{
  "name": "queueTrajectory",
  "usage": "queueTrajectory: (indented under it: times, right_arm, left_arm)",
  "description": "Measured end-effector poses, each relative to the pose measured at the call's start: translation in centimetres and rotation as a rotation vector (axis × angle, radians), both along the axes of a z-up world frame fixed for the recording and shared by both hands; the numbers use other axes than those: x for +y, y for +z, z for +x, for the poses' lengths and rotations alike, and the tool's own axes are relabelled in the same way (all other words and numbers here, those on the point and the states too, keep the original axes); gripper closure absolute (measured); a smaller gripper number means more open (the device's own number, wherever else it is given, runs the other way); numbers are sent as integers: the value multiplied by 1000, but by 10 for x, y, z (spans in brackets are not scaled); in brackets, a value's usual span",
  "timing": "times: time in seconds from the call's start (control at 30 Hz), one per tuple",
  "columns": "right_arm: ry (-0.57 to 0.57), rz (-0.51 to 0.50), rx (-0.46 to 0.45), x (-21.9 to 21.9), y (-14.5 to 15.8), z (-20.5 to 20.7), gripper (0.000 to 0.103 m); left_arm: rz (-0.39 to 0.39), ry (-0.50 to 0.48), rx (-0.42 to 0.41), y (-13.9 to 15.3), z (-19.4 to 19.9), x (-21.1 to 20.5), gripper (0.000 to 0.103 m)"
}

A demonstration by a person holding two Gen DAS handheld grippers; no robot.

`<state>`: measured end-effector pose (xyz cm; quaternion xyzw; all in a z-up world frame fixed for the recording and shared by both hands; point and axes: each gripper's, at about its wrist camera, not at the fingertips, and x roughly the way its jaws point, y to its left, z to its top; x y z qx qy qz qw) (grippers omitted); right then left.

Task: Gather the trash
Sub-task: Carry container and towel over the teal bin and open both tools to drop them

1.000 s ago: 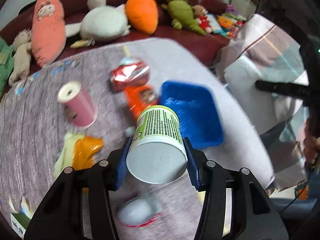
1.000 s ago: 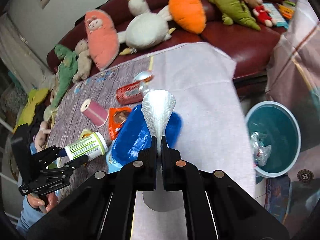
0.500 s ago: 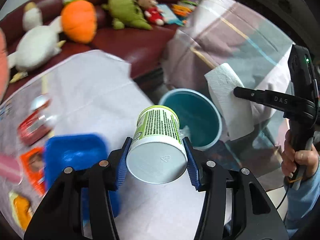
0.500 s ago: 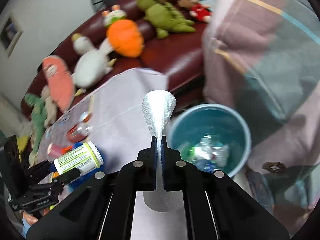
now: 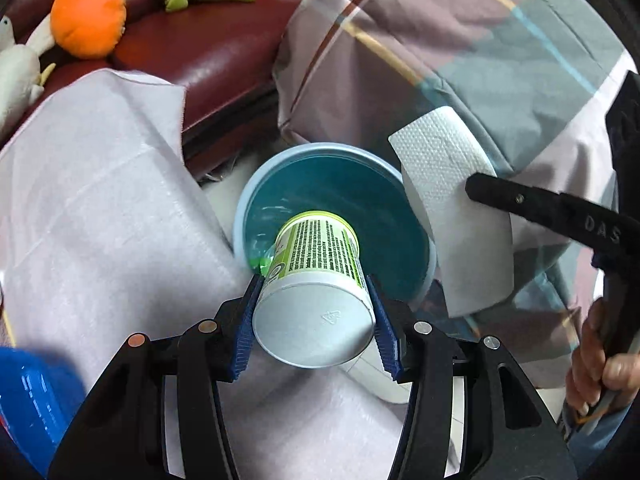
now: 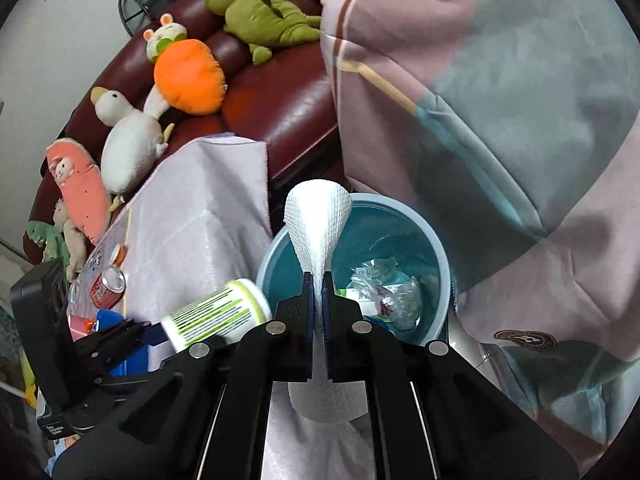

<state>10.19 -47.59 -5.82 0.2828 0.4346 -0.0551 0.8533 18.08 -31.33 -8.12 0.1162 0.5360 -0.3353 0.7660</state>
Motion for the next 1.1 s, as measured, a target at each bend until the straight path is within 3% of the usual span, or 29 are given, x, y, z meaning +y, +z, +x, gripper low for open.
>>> queueTrajectory:
  times: [0.13, 0.53, 0.6, 0.67, 0.73, 0.83, 1.1]
  right_arm:
    - [1, 6, 14, -4, -7, 5, 99]
    - [13, -12, 43, 1, -15, 15, 95]
    - [8, -9, 53, 2, -16, 16, 87]
    - [6, -12, 53, 3, -15, 15, 54]
    - [7, -34, 50, 8, -10, 14, 49]
    - [5, -41, 55, 12, -4, 9, 33]
    - [20, -49, 76, 33, 10, -7, 28]
  left_arm:
    - [-1, 22, -1, -5, 5, -3, 31]
    - [11, 66, 0, -9, 4, 19, 18]
    - [6, 73, 9, -8, 4, 23, 17]
    - [3, 75, 11, -7, 2, 27, 16]
    - [-4, 75, 13, -4, -1, 31, 15]
    - [-16, 78, 8, 2, -6, 38, 15]
    - [-45, 115, -6, 18, -25, 72, 14]
